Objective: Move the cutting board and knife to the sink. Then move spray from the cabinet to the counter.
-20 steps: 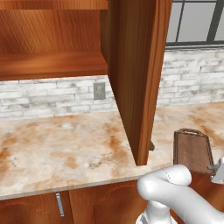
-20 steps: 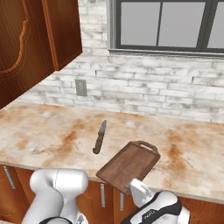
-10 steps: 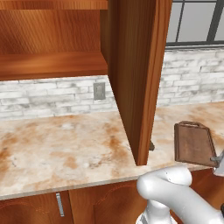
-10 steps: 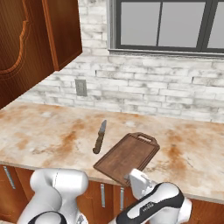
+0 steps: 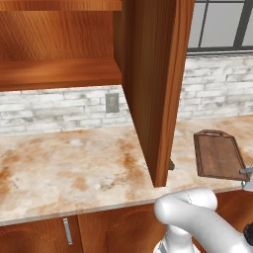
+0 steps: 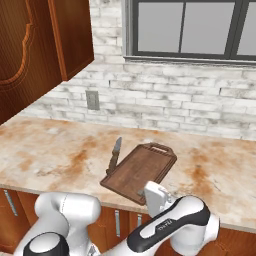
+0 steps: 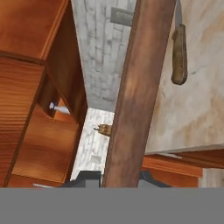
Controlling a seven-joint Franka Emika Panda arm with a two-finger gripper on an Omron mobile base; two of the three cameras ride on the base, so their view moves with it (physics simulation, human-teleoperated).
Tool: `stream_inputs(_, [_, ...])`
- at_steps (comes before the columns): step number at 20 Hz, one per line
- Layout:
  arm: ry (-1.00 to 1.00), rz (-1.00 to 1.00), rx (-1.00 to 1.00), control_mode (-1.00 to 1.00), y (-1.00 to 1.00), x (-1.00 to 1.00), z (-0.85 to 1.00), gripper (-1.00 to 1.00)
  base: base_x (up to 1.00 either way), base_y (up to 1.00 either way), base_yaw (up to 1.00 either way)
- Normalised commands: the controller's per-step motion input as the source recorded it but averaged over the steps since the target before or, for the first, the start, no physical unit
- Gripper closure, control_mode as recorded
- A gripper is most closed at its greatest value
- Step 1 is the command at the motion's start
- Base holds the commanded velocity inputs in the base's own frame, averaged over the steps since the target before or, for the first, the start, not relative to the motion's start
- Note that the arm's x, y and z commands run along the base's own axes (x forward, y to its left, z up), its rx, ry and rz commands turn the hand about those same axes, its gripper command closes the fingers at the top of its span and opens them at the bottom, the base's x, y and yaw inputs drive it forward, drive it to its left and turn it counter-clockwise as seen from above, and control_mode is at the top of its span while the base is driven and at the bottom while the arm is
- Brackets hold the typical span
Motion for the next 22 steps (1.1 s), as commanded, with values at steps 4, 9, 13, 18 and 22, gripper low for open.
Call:
stream_inputs(4, [0.00,0.04,0.00,-1.00,0.06,-0.08,0.45,1.00,0.00,0.00,0.00])
stream_inputs(9, [0.00,0.02,0.00,-1.00,0.09,-0.04,0.48,1.00,0.00,0.00,0.00])
stream_inputs(13, [-0.02,0.00,0.00,-1.00,0.14,-0.04,0.45,1.00,0.00,0.00,0.00])
stream_inputs(18, [-0.04,0.00,0.00,-1.00,0.12,-0.08,0.39,1.00,0.00,0.00,0.00])
stream_inputs(22, [-0.04,0.02,0.00,-1.00,0.03,-0.17,0.36,1.00,0.00,0.00,0.00])
